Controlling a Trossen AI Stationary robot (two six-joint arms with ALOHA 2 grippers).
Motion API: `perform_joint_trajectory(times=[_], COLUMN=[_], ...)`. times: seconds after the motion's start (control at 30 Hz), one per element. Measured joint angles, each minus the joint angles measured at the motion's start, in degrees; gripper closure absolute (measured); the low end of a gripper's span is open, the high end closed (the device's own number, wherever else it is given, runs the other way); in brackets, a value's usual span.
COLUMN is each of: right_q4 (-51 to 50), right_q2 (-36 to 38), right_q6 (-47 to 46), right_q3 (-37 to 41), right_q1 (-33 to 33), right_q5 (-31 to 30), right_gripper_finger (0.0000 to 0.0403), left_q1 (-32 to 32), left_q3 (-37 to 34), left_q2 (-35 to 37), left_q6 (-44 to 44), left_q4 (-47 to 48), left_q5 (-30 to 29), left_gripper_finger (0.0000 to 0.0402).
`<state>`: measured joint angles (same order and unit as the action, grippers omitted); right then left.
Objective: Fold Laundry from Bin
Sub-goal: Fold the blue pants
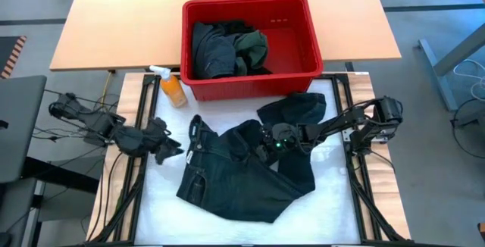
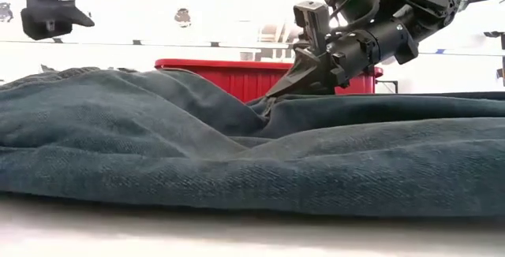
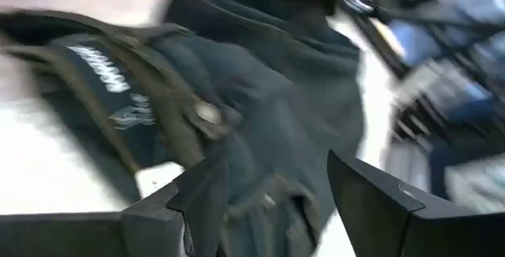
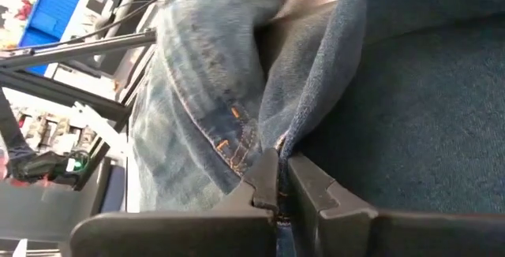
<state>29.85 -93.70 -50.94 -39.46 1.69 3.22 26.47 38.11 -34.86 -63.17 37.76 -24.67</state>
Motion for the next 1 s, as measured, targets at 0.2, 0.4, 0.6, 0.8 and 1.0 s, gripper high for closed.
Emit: perform_joint_trajectory(times=[0.2, 0.4, 0.6, 0.8, 1.0], right_q4=[0.0, 0.5, 0.7, 0.8, 0.7], right_q2=[0.0, 0.0, 0.0, 0.0, 0.0], right_q6=[1.3, 1.6, 1.5, 0.4, 0.0], right_q3=[0.0, 0.0, 0.0, 0.0, 0.0], right_q1=[-0.1, -0.1, -0.3, -0.3, -0.5], right_q5=[0.0, 1.6, 4.3, 5.5, 5.6], right_gripper_finger=[0.0373, 0.0373, 0.0373, 0.0373, 0.0373], left_q1=[1.8, 1.5, 1.5, 1.1, -2.7], left_q3=[-5.4, -12.6, -12.9, -13.2, -20.3], left_q2=[-10.0, -13.5, -9.7, -5.9, -6.0], left_q6=[-16.3, -20.8, -15.5, -20.6, -16.5], left_q4=[-3.7, -17.0, -16.5, -6.4, -18.9], left_q5=[-8.7, -11.6, -12.5, -18.1, -16.5], left_gripper_finger=[0.0197, 0.0177, 0.0134, 0.0098, 0.0089])
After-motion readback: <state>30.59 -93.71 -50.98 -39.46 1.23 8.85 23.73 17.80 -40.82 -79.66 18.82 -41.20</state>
